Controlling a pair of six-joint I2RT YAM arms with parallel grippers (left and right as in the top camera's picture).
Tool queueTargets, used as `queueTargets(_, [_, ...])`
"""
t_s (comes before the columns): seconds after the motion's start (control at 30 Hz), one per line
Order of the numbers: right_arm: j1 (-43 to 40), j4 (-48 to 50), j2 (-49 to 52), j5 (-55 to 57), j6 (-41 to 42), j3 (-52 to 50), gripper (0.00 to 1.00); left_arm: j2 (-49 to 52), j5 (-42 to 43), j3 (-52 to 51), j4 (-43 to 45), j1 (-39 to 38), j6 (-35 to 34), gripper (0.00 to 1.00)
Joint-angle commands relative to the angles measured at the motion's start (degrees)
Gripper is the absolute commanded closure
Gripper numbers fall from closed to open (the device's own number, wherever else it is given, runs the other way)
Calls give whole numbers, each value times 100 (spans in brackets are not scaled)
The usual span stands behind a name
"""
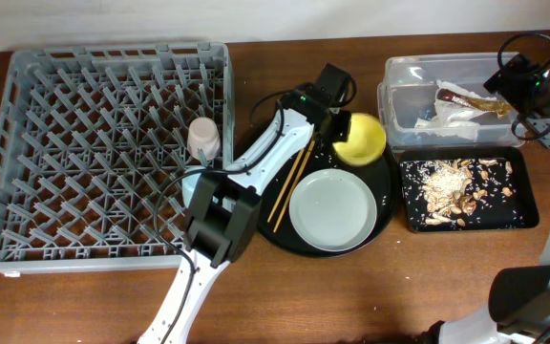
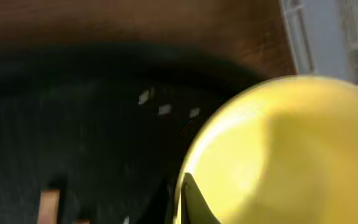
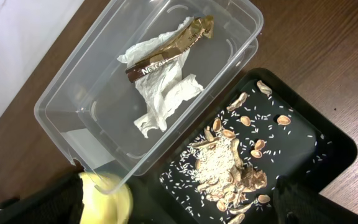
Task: Sort waste into correct bins and load items into the dishwasher rack
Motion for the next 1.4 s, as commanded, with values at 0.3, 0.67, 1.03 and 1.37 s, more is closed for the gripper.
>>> queueTargets(0.3, [-13, -2, 11, -11, 26, 11, 2, -1325, -2234, 1585, -2208, 1113, 841, 99])
queueTargets(0.67, [-9, -2, 11, -11, 26, 11, 2, -1574, -6242, 74, -420, 1733, 2931, 100])
queueTargets(1.03, [-9, -2, 11, -11, 26, 11, 2, -1574, -6859, -1587, 1738, 1836, 3926, 100])
queueTargets(1.37, [-9, -2, 11, -11, 28, 11, 2, -1574, -6865, -1838, 2155, 2052, 3930, 100])
